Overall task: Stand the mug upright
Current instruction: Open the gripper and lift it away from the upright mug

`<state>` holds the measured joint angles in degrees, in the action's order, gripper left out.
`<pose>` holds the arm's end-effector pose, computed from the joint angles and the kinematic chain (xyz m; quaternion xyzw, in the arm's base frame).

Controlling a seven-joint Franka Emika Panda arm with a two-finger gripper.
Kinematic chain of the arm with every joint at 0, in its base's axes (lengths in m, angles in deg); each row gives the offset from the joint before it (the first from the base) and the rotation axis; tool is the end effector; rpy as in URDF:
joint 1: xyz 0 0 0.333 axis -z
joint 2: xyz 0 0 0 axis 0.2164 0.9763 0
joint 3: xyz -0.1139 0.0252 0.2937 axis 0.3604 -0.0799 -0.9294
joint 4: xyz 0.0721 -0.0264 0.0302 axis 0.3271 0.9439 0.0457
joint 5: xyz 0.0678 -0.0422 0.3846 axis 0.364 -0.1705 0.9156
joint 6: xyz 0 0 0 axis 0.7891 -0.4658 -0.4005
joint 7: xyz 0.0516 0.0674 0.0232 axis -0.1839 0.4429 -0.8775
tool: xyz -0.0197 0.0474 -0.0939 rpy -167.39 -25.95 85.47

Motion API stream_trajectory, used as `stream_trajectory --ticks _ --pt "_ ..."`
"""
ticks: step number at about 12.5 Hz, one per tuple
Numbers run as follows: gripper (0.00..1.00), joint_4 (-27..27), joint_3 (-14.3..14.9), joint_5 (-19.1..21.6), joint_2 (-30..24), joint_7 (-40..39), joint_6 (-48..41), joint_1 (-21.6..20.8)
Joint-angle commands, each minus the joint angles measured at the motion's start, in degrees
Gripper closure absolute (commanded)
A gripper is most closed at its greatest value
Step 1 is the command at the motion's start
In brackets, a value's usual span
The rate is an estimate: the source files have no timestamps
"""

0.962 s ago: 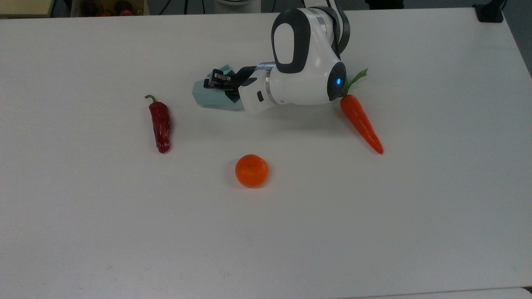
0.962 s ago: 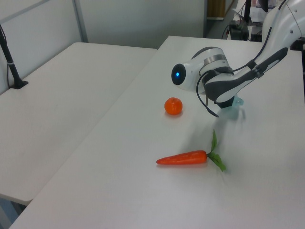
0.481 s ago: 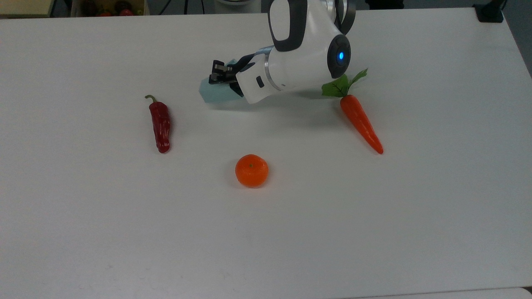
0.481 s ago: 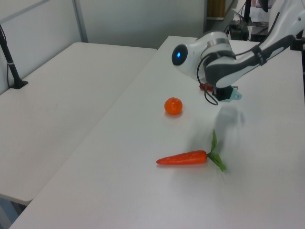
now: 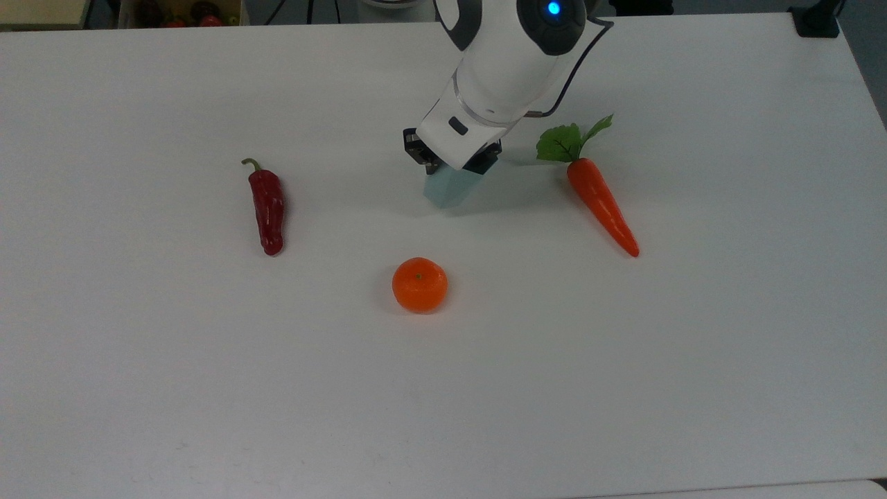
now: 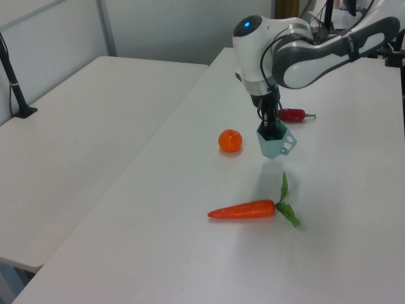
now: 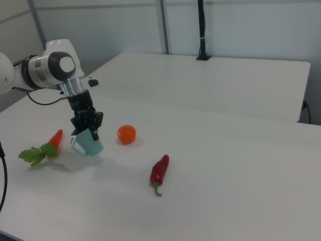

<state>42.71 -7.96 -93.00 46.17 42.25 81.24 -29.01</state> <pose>0.6346 0.1733 0.3964 0.9824 0.1000 -0.0740 0.1396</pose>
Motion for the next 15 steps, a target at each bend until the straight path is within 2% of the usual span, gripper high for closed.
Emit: stream_trajectory --ticks 1,2,3,5,6,7,8,10,13,15 --pt "0.96 3.79 -0.12 6.7 -2.09 -19.05 1.44 1.74" --pt "0.94 4.06 -0.12 6.7 -1.83 -24.24 1.53 1.83" --pt "0.85 4.15 -0.12 6.7 -1.48 -28.03 1.79 2.61" --pt "0.74 4.15 -0.03 6.79 -0.78 -28.95 1.88 2.8" --pt "0.5 4.06 -0.03 6.79 -0.77 -28.69 1.79 2.97" --pt "0.2 3.89 -0.03 6.79 -1.03 -28.42 1.62 3.06" --pt "0.0 3.62 -0.03 6.79 -1.47 -27.9 1.27 3.24" --pt "0.0 3.53 0.4 6.79 -5.32 -24.05 0.82 4.2" --pt "0.0 3.71 0.5 6.88 -12.96 -7.81 0.65 7.53" --pt "0.0 3.71 0.58 8.1 -16.75 -2.6 -1.45 9.12"
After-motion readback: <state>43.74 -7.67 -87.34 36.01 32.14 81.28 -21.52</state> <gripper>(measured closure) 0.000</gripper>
